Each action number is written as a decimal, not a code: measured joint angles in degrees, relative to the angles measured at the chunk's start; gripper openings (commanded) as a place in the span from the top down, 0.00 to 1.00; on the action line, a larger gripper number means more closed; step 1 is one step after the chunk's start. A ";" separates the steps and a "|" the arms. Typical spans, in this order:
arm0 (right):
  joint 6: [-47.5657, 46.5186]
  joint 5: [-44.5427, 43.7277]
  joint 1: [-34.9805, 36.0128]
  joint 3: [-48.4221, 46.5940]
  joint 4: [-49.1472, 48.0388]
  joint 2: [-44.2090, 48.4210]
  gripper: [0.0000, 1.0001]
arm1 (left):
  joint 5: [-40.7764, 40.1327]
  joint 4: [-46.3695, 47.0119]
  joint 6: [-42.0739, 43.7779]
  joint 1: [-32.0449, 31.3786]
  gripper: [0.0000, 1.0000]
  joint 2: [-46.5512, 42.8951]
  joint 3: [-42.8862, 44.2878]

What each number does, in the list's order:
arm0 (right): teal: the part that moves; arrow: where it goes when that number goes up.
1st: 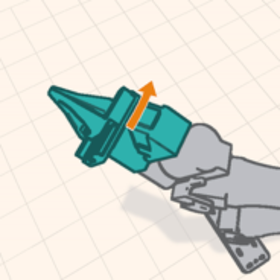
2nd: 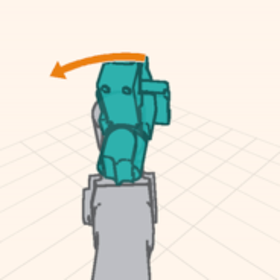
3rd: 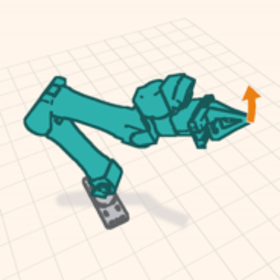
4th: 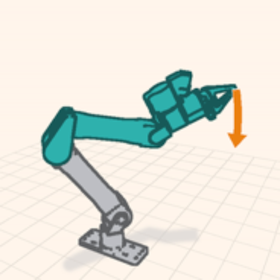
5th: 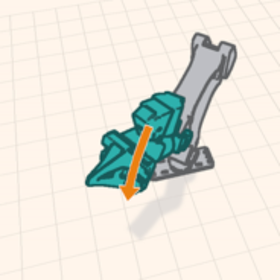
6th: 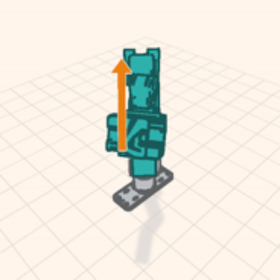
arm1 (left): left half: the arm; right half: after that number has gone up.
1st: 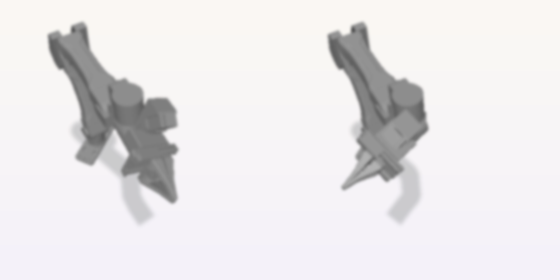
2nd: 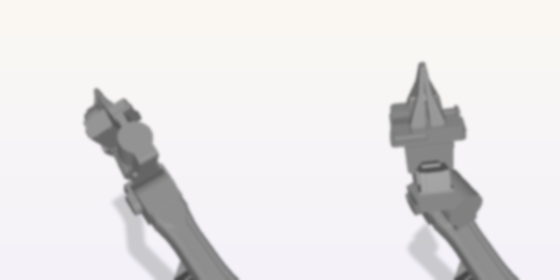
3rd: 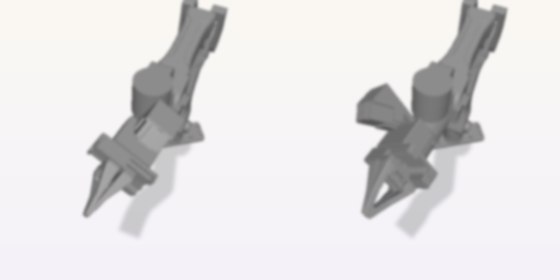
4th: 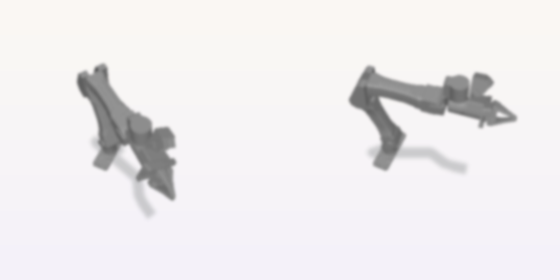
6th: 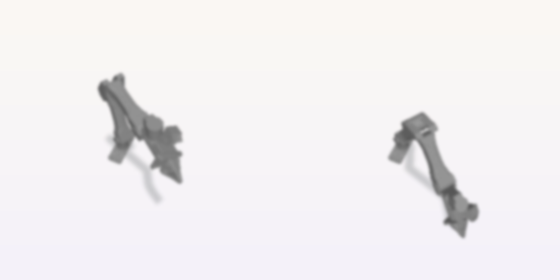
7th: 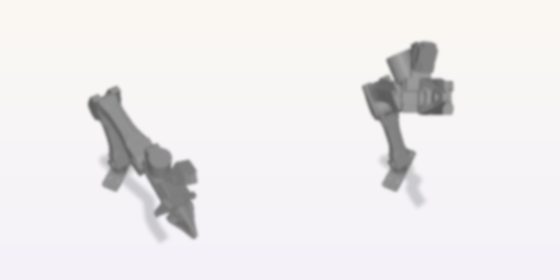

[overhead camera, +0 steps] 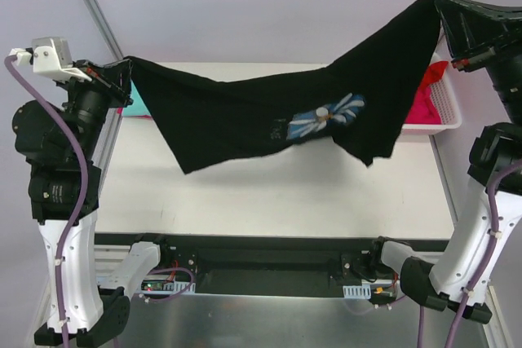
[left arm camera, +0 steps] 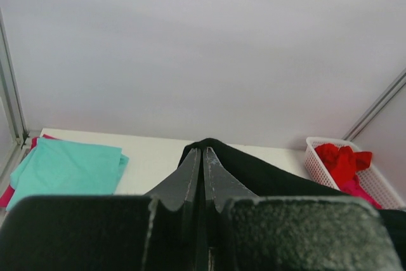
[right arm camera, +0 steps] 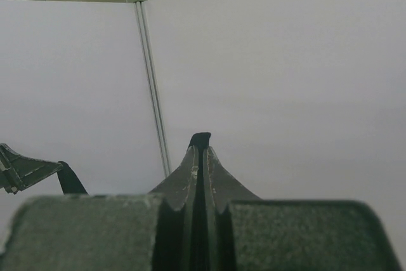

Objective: Fold and stack the t-shirts

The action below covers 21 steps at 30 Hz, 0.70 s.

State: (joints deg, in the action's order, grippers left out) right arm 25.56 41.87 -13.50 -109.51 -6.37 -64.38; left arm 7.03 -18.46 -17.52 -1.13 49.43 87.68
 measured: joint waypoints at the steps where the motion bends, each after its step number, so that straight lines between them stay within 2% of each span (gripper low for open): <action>1: 0.04 -0.02 -0.02 -1.57 0.66 0.04 1.00 | 0.00 -1.05 -0.04 0.00 1.00 0.07 1.46; 10: 1.42 -0.90 -0.02 -19.34 3.61 -4.59 1.00 | 0.00 -4.33 -0.09 0.00 1.00 1.03 12.90; 16: 1.97 -0.83 -0.02 -16.35 1.01 -6.21 0.99 | -0.02 -3.34 -0.11 0.00 1.00 5.77 15.02; 21: 2.29 -0.46 -0.02 -12.48 -1.55 -13.27 1.00 | 0.00 -0.28 -0.87 0.00 1.00 13.44 11.02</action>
State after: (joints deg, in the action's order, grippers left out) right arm 27.86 41.41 -13.52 -121.99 -7.92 -77.65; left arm 7.03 -18.74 -18.39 -1.13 62.87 98.70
